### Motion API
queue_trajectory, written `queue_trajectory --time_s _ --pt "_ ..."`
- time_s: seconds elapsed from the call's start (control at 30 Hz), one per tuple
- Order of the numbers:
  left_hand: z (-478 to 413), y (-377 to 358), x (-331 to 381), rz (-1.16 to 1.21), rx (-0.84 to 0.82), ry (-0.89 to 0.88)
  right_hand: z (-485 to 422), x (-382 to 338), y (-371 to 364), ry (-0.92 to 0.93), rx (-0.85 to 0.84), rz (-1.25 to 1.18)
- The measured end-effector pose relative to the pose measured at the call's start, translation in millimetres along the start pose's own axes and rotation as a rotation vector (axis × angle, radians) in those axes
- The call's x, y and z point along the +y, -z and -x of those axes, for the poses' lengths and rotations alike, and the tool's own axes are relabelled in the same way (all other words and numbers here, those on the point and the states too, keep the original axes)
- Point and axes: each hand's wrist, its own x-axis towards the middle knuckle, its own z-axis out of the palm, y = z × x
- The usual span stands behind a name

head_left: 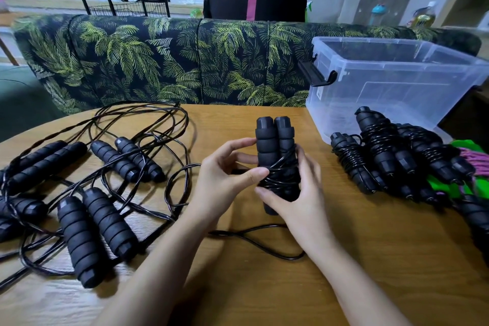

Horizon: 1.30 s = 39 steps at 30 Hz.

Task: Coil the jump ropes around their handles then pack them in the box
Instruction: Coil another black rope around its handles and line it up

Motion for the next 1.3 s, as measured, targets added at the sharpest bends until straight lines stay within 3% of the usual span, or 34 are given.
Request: queue_trajectory --time_s 0.17,0.43,0.73,0.87,1.03,1.3 --pt "2.0 -8.8 -1.6 0.047 0.038 -0.005 0.0 -4.4 1.0 0.108 0.117 0.066" --pt "2.0 -7.0 -2.2 0.013 -0.006 0.014 -0.9 -2.1 -0.3 0.021 0.026 -0.063" --pt "-3.0 8.2 -8.4 -0.343 -0.029 -0.136 -9.4 -7.7 14.7 -0.067 -0.044 -0.107" --pt "-2.8 8.6 -6.7 -0.183 -0.111 -0.042 -10.4 -9.5 17.6 -0.103 -0.120 -0.203" --pt "-5.9 14.9 -3.8 0.076 -0.034 0.008 -12.3 -14.9 28.2 -0.198 -0.207 -0.437" --pt "-3.3 10.5 -5.4 -0.115 -0.068 -0.005 -12.2 -10.8 26.0 -0.162 -0.144 -0.329"
